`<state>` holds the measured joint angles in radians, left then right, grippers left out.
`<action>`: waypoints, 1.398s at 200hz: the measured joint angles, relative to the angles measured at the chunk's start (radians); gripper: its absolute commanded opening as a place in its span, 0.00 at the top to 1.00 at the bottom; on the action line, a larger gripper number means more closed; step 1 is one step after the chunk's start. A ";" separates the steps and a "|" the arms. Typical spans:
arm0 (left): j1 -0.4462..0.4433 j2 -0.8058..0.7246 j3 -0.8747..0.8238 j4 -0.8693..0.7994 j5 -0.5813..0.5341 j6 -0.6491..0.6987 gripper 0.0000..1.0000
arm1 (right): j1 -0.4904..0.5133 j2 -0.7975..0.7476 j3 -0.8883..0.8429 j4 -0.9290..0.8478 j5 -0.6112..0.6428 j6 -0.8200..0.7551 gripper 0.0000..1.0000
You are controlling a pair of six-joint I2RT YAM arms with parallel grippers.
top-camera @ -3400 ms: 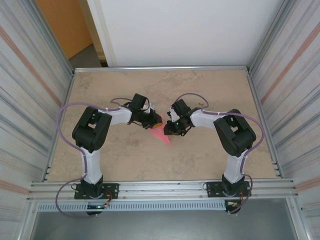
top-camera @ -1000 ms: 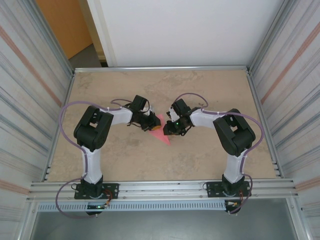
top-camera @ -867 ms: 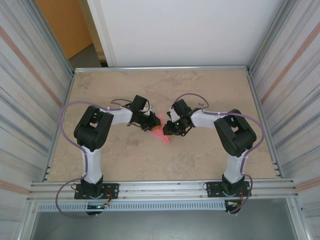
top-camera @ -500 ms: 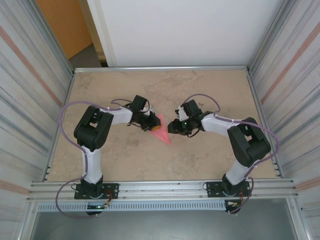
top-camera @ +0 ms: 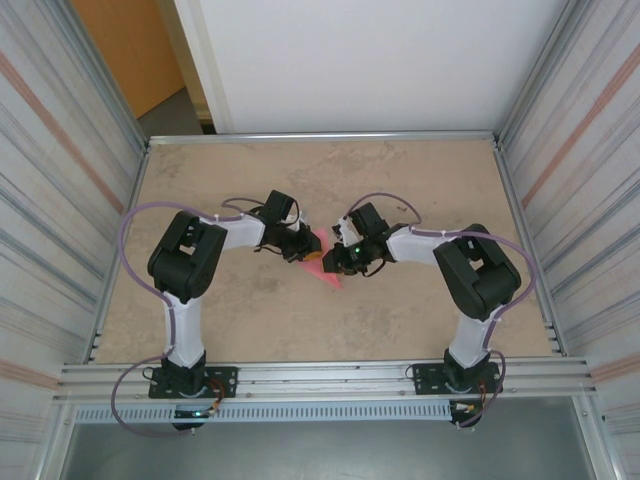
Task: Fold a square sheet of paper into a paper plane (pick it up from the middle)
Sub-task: Fourth fold the wing at the center of the table.
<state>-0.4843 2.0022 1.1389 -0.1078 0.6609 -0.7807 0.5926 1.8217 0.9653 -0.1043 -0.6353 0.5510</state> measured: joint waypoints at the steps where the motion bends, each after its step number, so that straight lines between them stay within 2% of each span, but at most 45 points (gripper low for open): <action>1: 0.000 0.000 0.000 0.000 0.000 0.000 0.85 | 0.000 0.001 0.000 0.000 0.000 0.000 0.78; 141: -0.002 0.002 0.003 -0.005 0.001 0.000 0.84 | 0.000 0.053 0.005 -0.013 -0.017 -0.002 0.78; 227: -0.004 0.029 0.075 -0.125 -0.026 0.018 0.85 | -0.002 0.055 0.007 -0.032 -0.009 -0.014 0.81; 279: -0.004 0.033 0.092 -0.166 -0.033 0.022 0.85 | -0.004 -0.008 -0.057 -0.070 0.018 -0.037 0.81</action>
<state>-0.4881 2.0350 1.2312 -0.2737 0.6277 -0.7589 0.5888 1.8141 0.9081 -0.1745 -0.6174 0.5140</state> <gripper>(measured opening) 0.146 0.191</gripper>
